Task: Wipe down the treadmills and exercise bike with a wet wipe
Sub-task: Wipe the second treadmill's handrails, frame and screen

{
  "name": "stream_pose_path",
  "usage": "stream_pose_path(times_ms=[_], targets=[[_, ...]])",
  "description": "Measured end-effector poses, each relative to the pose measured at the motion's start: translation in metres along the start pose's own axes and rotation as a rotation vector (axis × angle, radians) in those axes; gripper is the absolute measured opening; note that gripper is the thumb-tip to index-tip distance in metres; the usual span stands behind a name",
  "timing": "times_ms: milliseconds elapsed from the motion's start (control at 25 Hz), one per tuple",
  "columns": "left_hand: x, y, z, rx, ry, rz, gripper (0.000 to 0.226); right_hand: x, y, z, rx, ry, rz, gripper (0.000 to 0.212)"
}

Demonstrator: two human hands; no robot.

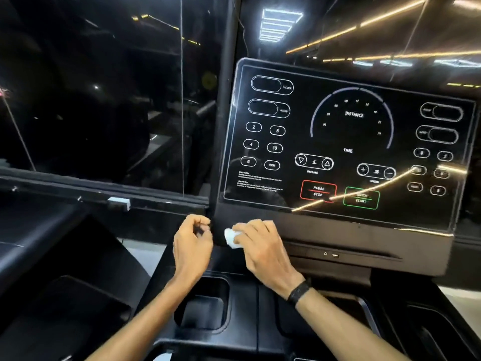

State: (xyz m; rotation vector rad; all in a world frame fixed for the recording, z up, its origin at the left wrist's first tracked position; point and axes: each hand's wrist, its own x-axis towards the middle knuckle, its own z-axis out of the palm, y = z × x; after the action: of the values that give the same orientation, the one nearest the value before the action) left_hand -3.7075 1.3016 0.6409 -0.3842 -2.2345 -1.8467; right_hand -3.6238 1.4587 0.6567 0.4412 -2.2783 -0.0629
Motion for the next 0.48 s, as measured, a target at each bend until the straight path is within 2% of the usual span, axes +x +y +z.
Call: stream_pose_path(times_ms=[80, 160, 200, 280, 480], targets=[[0.001, -0.001, -0.003, -0.003, 0.024, -0.035, 0.034, -0.001, -0.005, 0.017, -0.082, -0.044, -0.058, 0.042], [0.003, -0.004, -0.004, -0.004, 0.028, -0.040, 0.028, -0.015, -0.008, 0.033, -0.228, -0.265, -0.149, 0.057], [0.001, -0.005, -0.006, -0.003, 0.031, -0.044, 0.025, -0.025, -0.007, 0.038, -0.280, -0.379, -0.147, 0.065], [-0.002, -0.006, -0.008, -0.002, 0.031, -0.052, 0.023, -0.043, -0.003, 0.038, -0.282, -0.506, -0.066, 0.075], [-0.004, -0.009, -0.005, -0.010, 0.022, -0.081, 0.021, -0.058, 0.010, 0.025, -0.335, -0.552, -0.020, 0.078]])
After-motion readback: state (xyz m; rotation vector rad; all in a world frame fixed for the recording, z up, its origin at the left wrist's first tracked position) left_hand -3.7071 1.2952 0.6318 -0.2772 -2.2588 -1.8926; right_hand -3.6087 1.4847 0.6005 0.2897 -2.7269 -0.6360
